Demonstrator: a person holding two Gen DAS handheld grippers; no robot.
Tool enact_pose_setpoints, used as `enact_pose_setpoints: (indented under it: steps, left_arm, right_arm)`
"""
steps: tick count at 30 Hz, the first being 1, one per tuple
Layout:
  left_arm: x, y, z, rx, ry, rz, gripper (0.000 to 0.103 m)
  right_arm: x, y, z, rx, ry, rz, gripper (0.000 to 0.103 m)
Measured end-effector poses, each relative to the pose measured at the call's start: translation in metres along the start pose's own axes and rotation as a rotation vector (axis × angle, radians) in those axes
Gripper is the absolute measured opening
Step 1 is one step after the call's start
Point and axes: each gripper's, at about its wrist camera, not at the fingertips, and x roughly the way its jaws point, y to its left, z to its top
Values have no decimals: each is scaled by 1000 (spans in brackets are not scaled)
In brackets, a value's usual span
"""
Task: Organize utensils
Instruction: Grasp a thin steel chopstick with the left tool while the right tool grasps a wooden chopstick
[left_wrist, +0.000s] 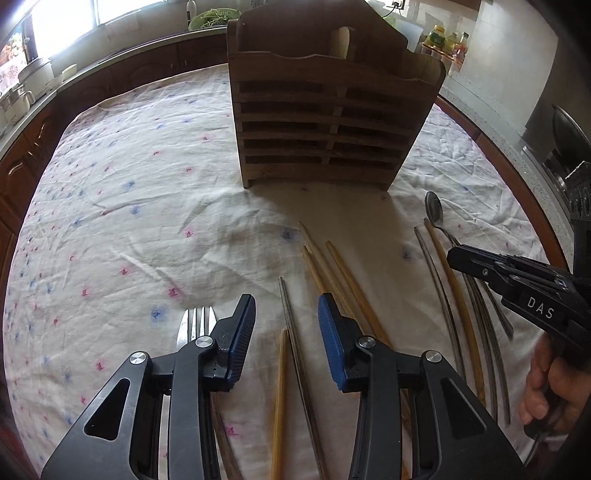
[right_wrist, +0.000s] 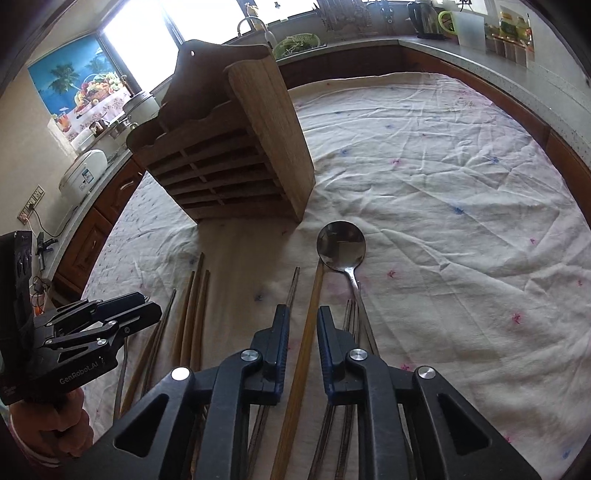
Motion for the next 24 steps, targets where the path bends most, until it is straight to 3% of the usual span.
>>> enact_pose_setpoints:
  steps: [6,11,14,16,21,24]
  left_arm:
    - [17,0,2,12,59,-15,34]
    - [21,-10,5,69,54,19,34]
    - [24,-14,9,92,48,16,20]
    - [25,-15,11,95,45,11,6]
    - [24,-12,12,56,40,-12,4]
    - [9,-6,10,20,15,-42,4]
  right_arm:
    - [17,2,7,-30,32,-34,10]
    - [23,8,15,-67,48,-59,9]
    - [26,13,17,-93,43,-79,9]
    - [27,16,17,-114,31,-92,9]
    - [28,23,15,-139,14,-120,7]
    - [24,17,17,-85,21,-59,6]
